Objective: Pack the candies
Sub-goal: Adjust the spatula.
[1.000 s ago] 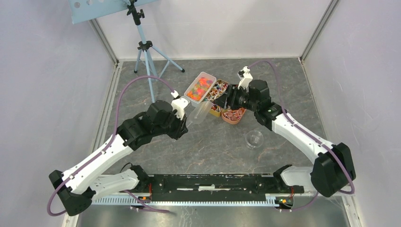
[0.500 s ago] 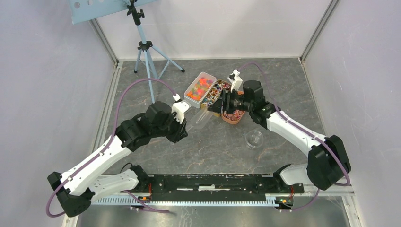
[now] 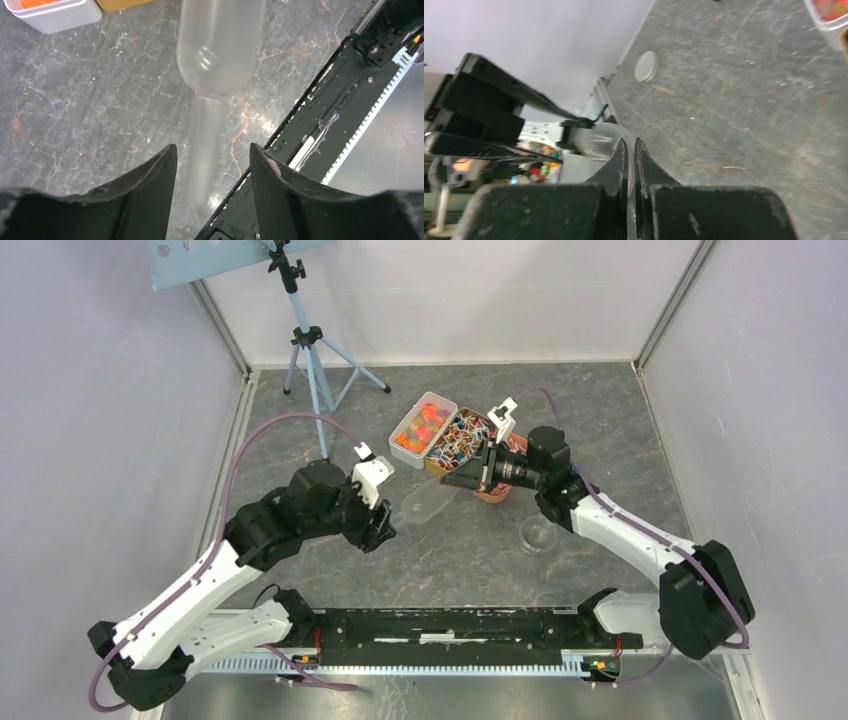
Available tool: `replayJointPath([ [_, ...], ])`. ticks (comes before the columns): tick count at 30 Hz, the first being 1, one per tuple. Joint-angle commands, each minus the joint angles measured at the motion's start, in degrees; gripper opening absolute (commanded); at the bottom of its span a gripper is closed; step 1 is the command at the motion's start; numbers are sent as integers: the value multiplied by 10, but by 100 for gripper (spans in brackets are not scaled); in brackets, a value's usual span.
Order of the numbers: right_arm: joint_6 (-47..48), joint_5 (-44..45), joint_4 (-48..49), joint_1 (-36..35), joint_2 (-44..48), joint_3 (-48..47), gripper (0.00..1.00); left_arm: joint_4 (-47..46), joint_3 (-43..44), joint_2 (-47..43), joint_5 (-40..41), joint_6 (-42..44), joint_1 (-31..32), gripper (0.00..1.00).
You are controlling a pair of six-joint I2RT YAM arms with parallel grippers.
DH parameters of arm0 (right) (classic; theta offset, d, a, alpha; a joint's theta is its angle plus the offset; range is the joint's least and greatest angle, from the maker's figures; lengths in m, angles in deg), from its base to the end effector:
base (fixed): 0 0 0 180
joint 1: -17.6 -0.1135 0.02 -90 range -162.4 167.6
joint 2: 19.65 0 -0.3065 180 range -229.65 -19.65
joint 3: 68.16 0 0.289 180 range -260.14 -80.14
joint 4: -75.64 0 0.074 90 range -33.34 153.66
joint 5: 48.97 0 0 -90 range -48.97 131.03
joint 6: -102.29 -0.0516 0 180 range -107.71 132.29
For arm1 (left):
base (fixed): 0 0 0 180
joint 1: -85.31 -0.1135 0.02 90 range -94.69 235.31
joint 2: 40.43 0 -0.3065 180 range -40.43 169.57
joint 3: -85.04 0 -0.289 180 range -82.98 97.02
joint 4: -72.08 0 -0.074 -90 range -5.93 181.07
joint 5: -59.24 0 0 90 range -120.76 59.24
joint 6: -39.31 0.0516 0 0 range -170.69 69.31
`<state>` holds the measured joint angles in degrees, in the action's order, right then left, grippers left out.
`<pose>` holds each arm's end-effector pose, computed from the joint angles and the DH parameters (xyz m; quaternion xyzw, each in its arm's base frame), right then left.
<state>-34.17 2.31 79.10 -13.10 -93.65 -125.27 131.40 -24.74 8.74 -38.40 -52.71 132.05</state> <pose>0.2614 0.1928 0.2976 -0.1019 0.7617 0.5679 0.2947 0.1235 -0.1413 0.3717 0.3684 0.8193 -0.2343 0.3717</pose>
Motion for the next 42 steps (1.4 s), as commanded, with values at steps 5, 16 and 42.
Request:
replayJointPath([
  [5, -177, -42, 262, -2, 60, 80, 0, 5, 49, -65, 19, 4, 1, 87],
  [16, -343, -19, 457, -2, 60, 136, 0, -10, 46, -125, -12, -1, 1, 99],
  [42, -415, 53, 531, -2, 39, 228, 0, -180, -26, -136, -41, -17, 1, 14],
])
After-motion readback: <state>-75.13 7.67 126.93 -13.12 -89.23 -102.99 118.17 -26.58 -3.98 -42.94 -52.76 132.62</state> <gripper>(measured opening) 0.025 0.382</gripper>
